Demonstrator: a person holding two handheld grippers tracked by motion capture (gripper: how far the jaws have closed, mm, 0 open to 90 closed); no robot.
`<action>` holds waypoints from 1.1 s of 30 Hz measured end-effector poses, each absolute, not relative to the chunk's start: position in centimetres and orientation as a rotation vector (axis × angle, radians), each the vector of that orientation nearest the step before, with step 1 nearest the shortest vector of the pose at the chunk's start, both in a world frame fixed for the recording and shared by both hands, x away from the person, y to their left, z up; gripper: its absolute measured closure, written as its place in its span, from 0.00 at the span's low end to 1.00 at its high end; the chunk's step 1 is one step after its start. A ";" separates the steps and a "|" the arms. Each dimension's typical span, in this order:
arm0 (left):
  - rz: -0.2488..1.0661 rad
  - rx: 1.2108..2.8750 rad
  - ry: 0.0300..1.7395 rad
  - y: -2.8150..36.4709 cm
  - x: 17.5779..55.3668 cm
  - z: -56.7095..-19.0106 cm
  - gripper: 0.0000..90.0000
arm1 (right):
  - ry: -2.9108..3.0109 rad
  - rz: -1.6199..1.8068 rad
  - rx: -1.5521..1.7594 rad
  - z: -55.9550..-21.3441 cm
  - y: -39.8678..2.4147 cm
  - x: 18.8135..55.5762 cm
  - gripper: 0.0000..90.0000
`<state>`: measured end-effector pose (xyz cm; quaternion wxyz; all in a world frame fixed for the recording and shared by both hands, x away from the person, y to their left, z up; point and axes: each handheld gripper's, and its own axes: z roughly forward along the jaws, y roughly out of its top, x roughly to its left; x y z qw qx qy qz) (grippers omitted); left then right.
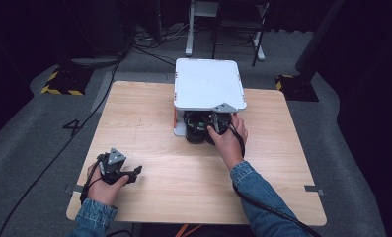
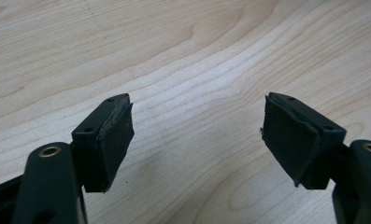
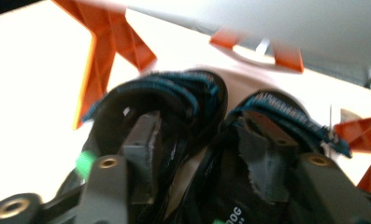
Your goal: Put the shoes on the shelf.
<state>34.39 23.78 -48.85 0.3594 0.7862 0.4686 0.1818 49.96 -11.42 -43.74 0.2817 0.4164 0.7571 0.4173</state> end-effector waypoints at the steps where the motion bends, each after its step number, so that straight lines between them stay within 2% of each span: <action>1: 0.472 2.032 1.205 23.8 34.4 -48.8 0.28 | 2.024 1.132 1.098 -43.5 -11.6 49.7 0.50; 11: 0.475 2.028 1.156 22.8 34.5 -47.6 0.28 | 2.028 1.267 1.057 -40.0 -14.6 46.5 0.47; 18: 0.475 2.060 1.053 20.6 34.0 -45.9 0.28 | 2.085 1.365 1.017 -37.9 -17.4 43.3 0.43; 23: 0.442 2.065 0.976 18.8 33.6 -44.7 0.28 | 2.132 1.412 0.969 -37.6 -19.3 41.5 0.46; 25: 0.421 2.036 0.946 18.0 33.5 -44.5 0.26 | 2.127 1.444 0.891 -37.8 -20.0 41.0 0.42; 29: 0.391 2.016 0.896 16.4 33.6 -44.1 0.26 | 2.173 1.460 0.926 -38.6 -21.3 39.8 0.42; 33: 0.379 2.037 0.895 15.2 34.1 -44.0 0.31 | 2.251 1.400 0.991 -39.6 -22.4 38.5 0.34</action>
